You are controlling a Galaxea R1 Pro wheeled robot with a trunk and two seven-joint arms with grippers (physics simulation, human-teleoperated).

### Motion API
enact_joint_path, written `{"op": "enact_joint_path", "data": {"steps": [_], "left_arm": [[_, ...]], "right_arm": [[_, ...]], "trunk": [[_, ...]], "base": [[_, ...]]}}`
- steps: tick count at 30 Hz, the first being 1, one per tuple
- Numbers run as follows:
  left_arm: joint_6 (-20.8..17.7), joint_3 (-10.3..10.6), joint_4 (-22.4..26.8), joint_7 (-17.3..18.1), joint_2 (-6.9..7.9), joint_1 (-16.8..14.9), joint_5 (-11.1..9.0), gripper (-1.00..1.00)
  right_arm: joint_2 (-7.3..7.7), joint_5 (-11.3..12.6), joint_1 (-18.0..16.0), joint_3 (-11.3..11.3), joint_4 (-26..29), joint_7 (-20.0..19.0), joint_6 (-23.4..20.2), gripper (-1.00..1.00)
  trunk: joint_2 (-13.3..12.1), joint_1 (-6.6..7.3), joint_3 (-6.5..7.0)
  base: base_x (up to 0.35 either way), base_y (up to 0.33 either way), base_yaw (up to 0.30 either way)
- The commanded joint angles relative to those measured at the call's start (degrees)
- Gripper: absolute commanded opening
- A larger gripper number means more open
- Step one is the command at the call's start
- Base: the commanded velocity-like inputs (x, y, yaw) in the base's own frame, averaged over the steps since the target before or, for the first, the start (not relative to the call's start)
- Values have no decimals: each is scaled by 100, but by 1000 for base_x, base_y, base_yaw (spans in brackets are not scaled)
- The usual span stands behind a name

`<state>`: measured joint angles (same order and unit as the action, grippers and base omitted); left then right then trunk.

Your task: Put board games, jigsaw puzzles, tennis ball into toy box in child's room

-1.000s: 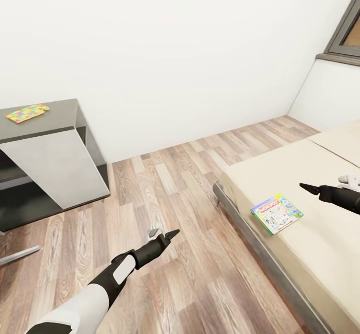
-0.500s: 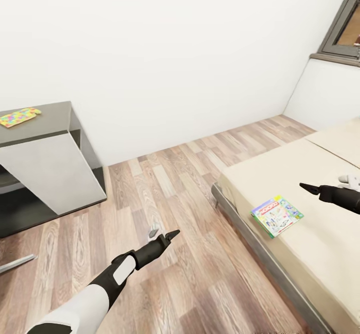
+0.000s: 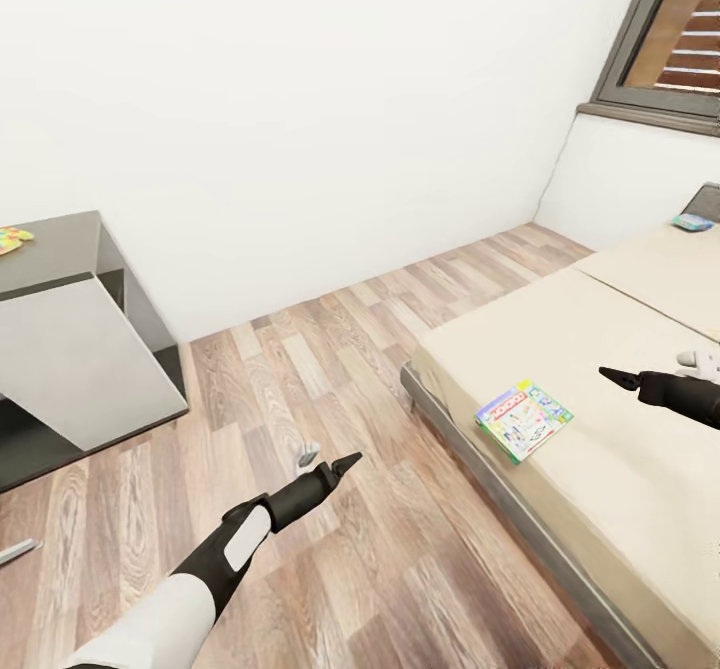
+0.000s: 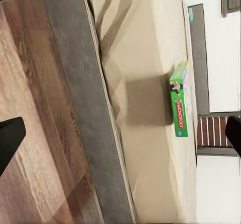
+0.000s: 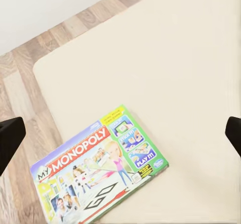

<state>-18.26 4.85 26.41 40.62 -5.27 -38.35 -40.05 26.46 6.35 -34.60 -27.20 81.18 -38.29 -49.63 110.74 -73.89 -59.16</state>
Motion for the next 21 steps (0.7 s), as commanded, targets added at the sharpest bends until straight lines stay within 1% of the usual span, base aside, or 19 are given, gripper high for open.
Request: {"op": "enact_joint_path", "data": {"steps": [1, 4, 5, 7, 9, 10, 11, 12, 14, 15, 16, 21], "left_arm": [[-52, 15, 5, 2, 3, -1, -59, 100], [-135, 36, 272, 175, 23, 116, -65, 100], [-135, 36, 272, 175, 23, 116, -65, 100], [-328, 30, 402, 315, 35, 169, -107, 100], [-617, 5, 487, 447, 63, 204, -165, 100], [-617, 5, 487, 447, 63, 204, -165, 100], [-767, -17, 517, 507, 94, 217, -194, 100], [-767, -17, 517, 507, 94, 217, -194, 100], [-1025, -67, 564, 612, 173, 235, -246, 100], [-1025, -67, 564, 612, 173, 235, -246, 100], [-1123, -88, 580, 658, 203, 241, -264, 100], [-1368, -127, 619, 767, 272, 251, -302, 100]], "right_arm": [[1, 51, -4, -6, 1, 14, -47, 100], [0, 51, -4, -5, 2, 14, -47, 100], [0, 51, -4, -5, 2, 14, -47, 100], [0, 51, -4, -5, 2, 14, -47, 100], [0, 49, -3, -5, 4, 15, -47, 100], [0, 49, -3, -5, 4, 15, -47, 100], [0, 50, -3, -5, 6, 15, -47, 100], [0, 50, -3, -5, 6, 15, -47, 100], [-2, 50, -3, -2, 10, 15, -47, 100], [-2, 50, -3, -2, 10, 15, -47, 100], [-5, 50, -3, 1, 17, 15, -47, 100], [-45, 48, -1, 8, 70, 15, -47, 100]], "trunk": [[2, 1, -4], [2, 1, -4], [2, 1, -4], [2, 1, -4], [2, 1, -4], [2, 1, -4], [2, 1, -4], [2, 1, -4], [2, 1, -4], [2, 1, -4], [2, 1, -4], [202, -109, -94]], "base": [[1, 1, -72], [1, 1, -47], [1, 0, -37], [0, 0, -26], [0, 0, -17], [0, 0, -15], [0, 0, -12], [0, 0, -12], [0, 0, -9], [0, 0, -8], [0, 0, -6], [0, 0, -4]]}}
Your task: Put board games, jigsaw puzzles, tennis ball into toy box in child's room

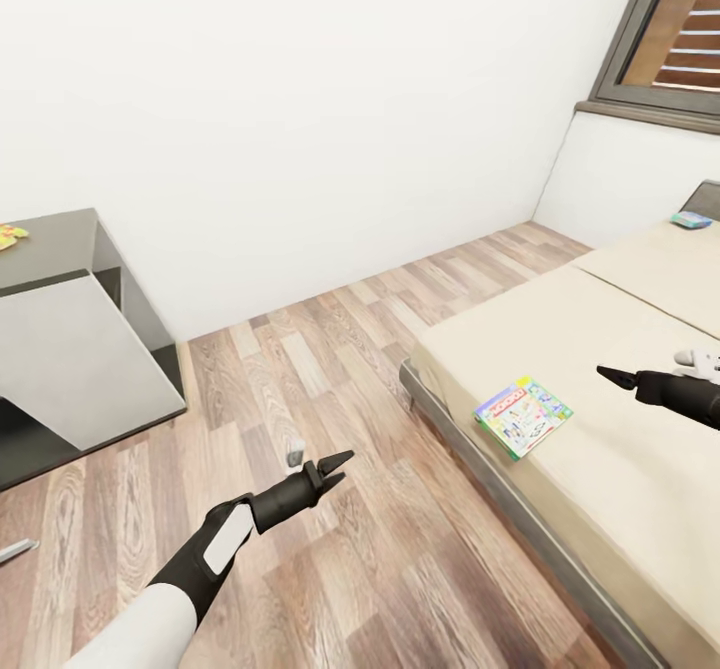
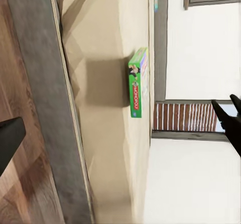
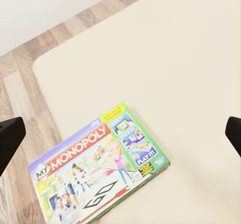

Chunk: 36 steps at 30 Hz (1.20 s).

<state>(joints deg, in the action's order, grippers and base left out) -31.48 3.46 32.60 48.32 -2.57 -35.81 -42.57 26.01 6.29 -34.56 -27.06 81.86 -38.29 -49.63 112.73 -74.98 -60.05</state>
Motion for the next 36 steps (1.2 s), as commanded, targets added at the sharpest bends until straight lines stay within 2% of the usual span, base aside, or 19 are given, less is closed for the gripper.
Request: {"op": "enact_joint_path", "data": {"steps": [1, 10, 17, 20, 30, 36], "left_arm": [[-80, 9, 5, 12, 11, -1, -55, 100], [-195, 19, 22, 63, 16, -12, -65, 100], [-227, 31, 23, 66, -2, -44, -52, 100], [-235, 36, 15, 45, -35, -64, -31, 100], [-241, 44, -19, 17, -109, -115, -7, 100], [-176, 50, 6, 58, -157, -118, -5, 100]], "right_arm": [[-21, 50, -4, -6, 13, 14, -47, 100], [-99, 41, 23, -11, 143, 14, -55, 100], [-59, 50, 101, -86, 369, 14, -250, 100], [-36, 53, 117, -199, 436, 14, -403, 100], [-20, 57, 130, -320, 632, 14, -547, 100], [-18, 57, 139, -345, 757, 14, -577, 100]], "trunk": [[43, -22, -23], [404, -220, -184], [685, -373, -310], [805, -439, -364], [1206, -659, -543], [1206, -659, -543]], "base": [[0, 0, -2], [0, 0, -1], [0, 0, 0], [0, 0, 0], [0, 0, -23], [0, 0, -165]]}}
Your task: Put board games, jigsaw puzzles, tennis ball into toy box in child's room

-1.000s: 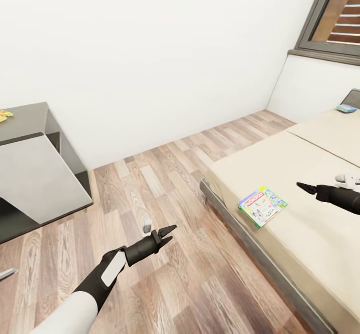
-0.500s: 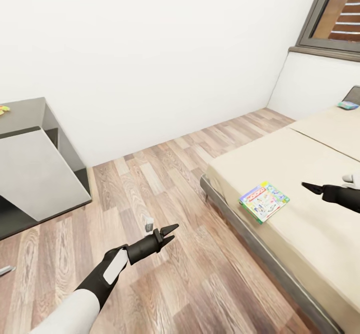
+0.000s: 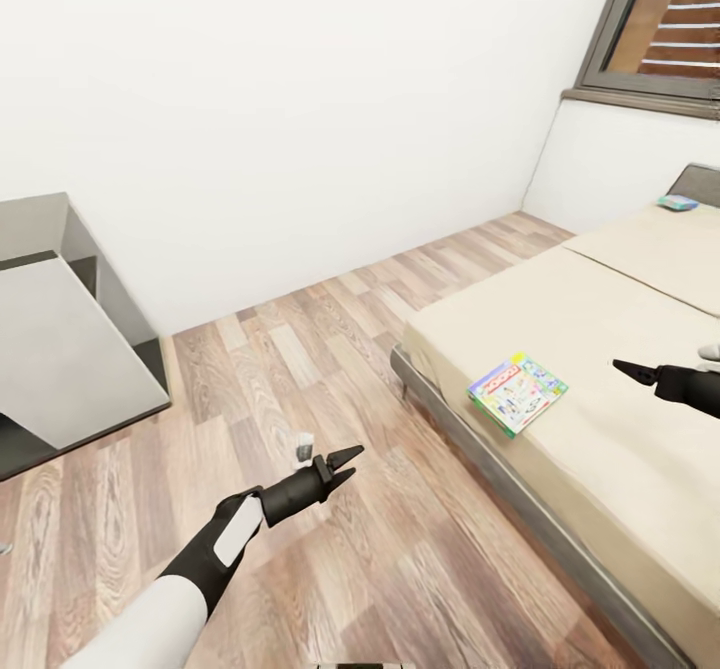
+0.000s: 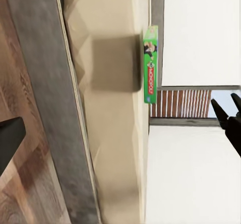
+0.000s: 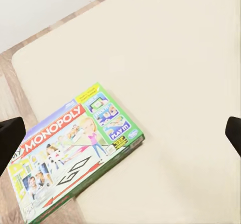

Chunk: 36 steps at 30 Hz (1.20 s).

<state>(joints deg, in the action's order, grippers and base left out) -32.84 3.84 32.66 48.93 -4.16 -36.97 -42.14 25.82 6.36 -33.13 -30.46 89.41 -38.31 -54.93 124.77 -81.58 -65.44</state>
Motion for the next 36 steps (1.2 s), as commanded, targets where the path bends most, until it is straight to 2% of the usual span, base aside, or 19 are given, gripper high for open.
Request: {"op": "enact_joint_path", "data": {"steps": [1, 6, 12, 16, 22, 36], "left_arm": [[-28, 14, 4, 0, -7, 1, -45, 100], [17, 17, 12, 2, -32, 7, -43, 100], [254, 20, -20, -34, -81, -13, -28, 100], [444, 15, -61, -52, -131, -97, -37, 100], [531, 14, -80, -48, -155, -201, -54, 100], [591, -13, -93, -50, -152, -470, -93, 100]], "right_arm": [[1, 50, -4, -7, 17, 17, -50, 100], [1, 50, -2, -10, 51, 17, -56, 100], [-7, 50, 21, -10, 138, 17, -63, 100], [-25, 50, 94, -6, 215, 13, -67, 100], [-35, 55, 132, -5, 248, 10, -66, 100], [-58, 58, 164, 17, 270, 8, -62, 100]], "trunk": [[2, 1, -4], [2, 1, -4], [2, 1, -4], [2, 1, -4], [2, 1, -4], [2, 1, -4]], "base": [[0, 0, -215], [0, 0, -229], [0, 0, -247], [0, 0, -254], [0, 0, -242], [0, 0, -39]]}}
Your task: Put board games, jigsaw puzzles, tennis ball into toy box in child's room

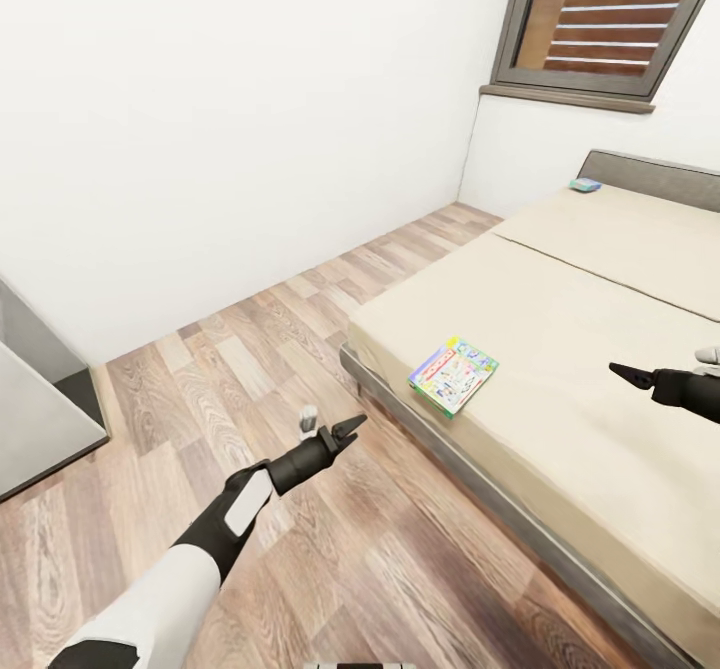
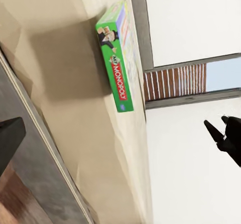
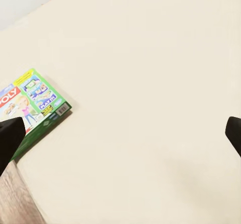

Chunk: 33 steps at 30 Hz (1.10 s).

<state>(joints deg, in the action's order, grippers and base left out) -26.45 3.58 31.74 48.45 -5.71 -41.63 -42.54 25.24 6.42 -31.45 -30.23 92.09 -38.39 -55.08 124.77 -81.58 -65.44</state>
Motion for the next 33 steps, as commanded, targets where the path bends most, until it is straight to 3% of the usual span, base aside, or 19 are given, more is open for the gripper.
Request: {"op": "enact_joint_path", "data": {"steps": [1, 13, 21, 33], "left_arm": [[-47, 8, -3, -8, 7, -39, -51, 100], [-36, -55, -63, -27, 67, -149, -42, 100], [-17, -238, -205, -34, 87, -172, -22, 100], [-4, -347, -307, -37, 100, -186, 1, 100]], "right_arm": [[0, 52, -4, -6, 3, 16, -47, 100], [-1, 56, 2, 2, 9, 16, -47, 100], [-1, 55, 6, 2, 10, 16, -47, 100], [6, 53, 9, -2, 10, 16, -47, 100]], "trunk": [[2, 1, -4], [2, 1, -4], [2, 1, -4], [2, 1, -4]], "base": [[0, 0, -9], [0, 0, -4], [0, 0, -11], [0, 0, -152]]}}
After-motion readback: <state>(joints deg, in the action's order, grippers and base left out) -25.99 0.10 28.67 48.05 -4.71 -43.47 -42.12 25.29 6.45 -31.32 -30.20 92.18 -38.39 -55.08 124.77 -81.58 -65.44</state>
